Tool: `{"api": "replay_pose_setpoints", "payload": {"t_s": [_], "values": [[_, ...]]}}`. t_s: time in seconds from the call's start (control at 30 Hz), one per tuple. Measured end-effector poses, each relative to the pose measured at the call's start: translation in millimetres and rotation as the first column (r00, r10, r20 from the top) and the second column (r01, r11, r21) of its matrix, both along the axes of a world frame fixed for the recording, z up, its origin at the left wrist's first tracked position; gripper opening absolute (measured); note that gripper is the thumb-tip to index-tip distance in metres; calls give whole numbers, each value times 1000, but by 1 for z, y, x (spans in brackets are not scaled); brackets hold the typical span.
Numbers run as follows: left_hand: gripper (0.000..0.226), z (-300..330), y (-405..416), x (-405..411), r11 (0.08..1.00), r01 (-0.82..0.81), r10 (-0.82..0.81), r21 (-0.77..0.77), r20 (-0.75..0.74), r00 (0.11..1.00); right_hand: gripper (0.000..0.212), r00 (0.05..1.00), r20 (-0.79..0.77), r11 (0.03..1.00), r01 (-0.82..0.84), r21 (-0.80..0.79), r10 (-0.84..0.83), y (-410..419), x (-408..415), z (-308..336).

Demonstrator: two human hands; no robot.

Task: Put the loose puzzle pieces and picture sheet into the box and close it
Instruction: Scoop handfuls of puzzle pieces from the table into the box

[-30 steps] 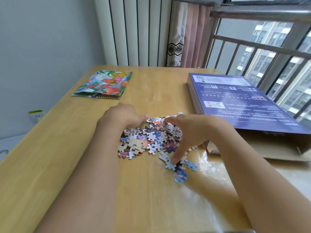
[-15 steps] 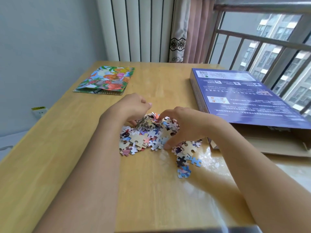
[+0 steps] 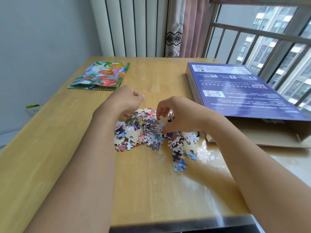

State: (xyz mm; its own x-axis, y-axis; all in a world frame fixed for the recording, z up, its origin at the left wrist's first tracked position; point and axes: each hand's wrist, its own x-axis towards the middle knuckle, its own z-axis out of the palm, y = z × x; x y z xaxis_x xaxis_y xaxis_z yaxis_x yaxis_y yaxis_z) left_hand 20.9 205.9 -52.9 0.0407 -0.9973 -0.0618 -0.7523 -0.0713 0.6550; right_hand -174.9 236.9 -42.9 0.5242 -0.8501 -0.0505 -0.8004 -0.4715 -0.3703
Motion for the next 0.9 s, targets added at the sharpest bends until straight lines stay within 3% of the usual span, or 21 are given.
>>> {"api": "replay_pose_setpoints", "payload": {"t_s": [0.17, 0.37, 0.53, 0.67, 0.77, 0.9], "values": [[34, -2, -3, 1, 994, -39, 39, -107, 4, 999, 25, 993, 119, 1000, 3, 27, -6, -3, -6, 1], [26, 3, 0, -16, 907, -86, 47, -413, -104, 993, 16, 890, 422, 982, 120, 145, -171, 2, -17, 10], [22, 8, 8, -45, 842, -21, -86, -539, -173, 981, 17, 760, 596, 966, 201, 164, -260, 17, -41, 16], [18, 5, 18, -70, 835, 43, -170, -548, -183, 968, 17, 614, 708, 937, 225, 268, -350, 32, -72, 10], [12, 2, 26, -87, 824, 92, -222, -559, -170, 960, 15, 547, 734, 916, 246, 317, -401, 46, -101, 9], [3, -9, 40, -116, 733, 260, -390, -629, -76, 918, 11, 493, 732, 882, 285, 375, -470, 63, -137, 4]]}}
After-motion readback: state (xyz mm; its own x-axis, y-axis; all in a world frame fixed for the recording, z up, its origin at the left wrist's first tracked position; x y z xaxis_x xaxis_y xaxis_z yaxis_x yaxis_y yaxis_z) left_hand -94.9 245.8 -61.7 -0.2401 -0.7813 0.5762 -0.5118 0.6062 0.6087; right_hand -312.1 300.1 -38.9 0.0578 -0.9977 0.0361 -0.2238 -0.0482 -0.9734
